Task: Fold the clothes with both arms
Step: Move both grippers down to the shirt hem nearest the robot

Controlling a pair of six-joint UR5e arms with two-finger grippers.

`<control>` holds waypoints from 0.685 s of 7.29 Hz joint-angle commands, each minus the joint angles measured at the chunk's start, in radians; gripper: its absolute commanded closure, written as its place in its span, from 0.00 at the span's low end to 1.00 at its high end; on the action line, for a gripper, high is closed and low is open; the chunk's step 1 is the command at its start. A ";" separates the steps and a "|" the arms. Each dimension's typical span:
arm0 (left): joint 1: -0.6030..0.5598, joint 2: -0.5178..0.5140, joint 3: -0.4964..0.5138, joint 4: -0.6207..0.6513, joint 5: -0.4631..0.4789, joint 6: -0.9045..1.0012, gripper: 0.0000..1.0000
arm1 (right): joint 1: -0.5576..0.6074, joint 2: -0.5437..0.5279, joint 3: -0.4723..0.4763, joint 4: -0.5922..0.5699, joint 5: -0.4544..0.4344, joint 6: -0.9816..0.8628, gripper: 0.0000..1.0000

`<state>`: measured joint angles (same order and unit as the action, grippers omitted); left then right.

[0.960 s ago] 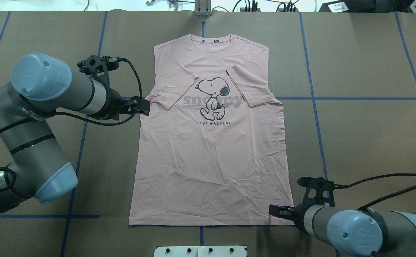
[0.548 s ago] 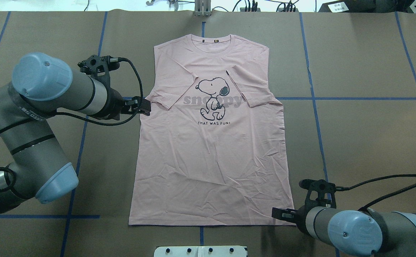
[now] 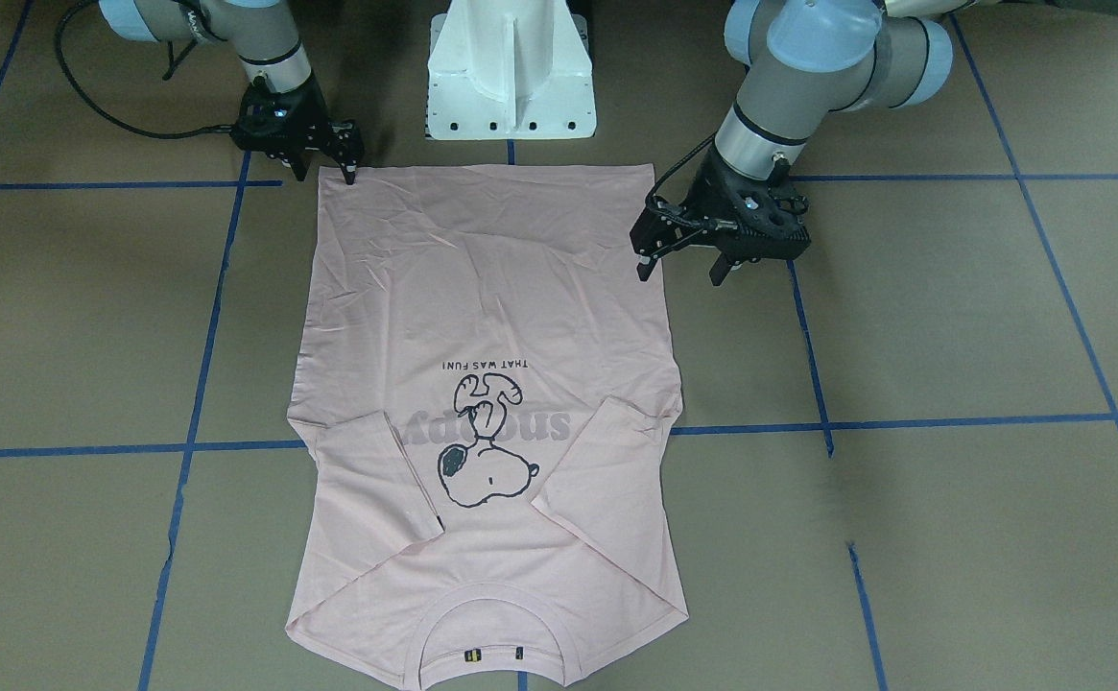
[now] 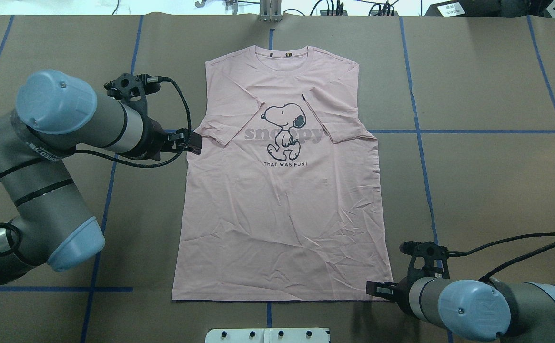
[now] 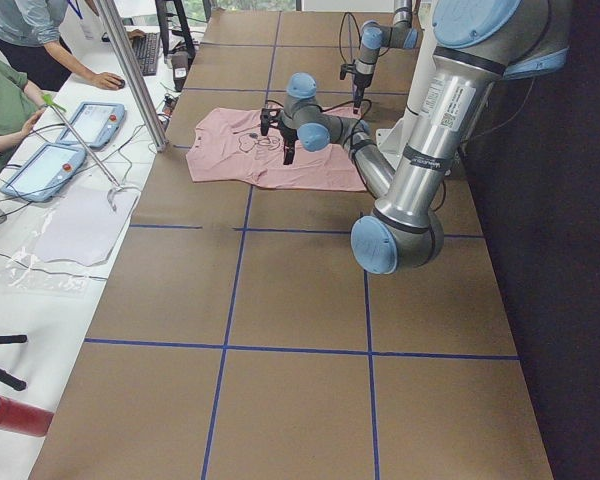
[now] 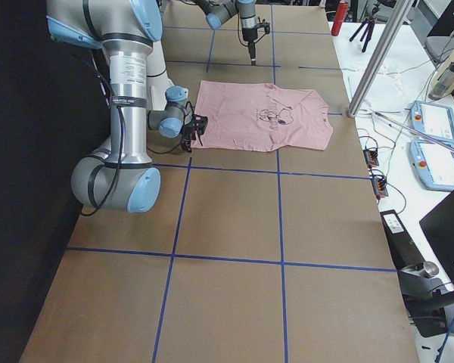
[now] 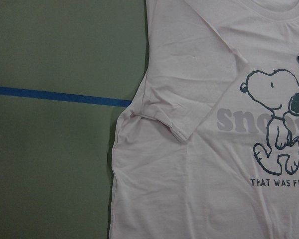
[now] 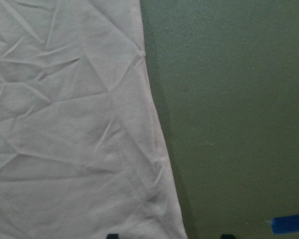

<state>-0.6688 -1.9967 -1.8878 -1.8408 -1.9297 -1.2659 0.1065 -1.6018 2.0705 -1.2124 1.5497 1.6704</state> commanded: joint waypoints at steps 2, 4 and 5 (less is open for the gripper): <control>0.000 -0.007 -0.004 0.000 0.000 -0.001 0.00 | 0.004 0.003 0.006 0.001 0.029 0.000 1.00; 0.002 -0.008 -0.004 0.000 0.000 -0.001 0.00 | 0.028 -0.001 0.028 0.001 0.029 0.011 1.00; 0.003 -0.007 -0.002 0.000 0.000 -0.001 0.00 | 0.032 -0.001 0.026 0.001 0.030 0.020 1.00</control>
<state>-0.6673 -2.0039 -1.8911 -1.8408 -1.9297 -1.2670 0.1304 -1.6022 2.0935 -1.2119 1.5787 1.6794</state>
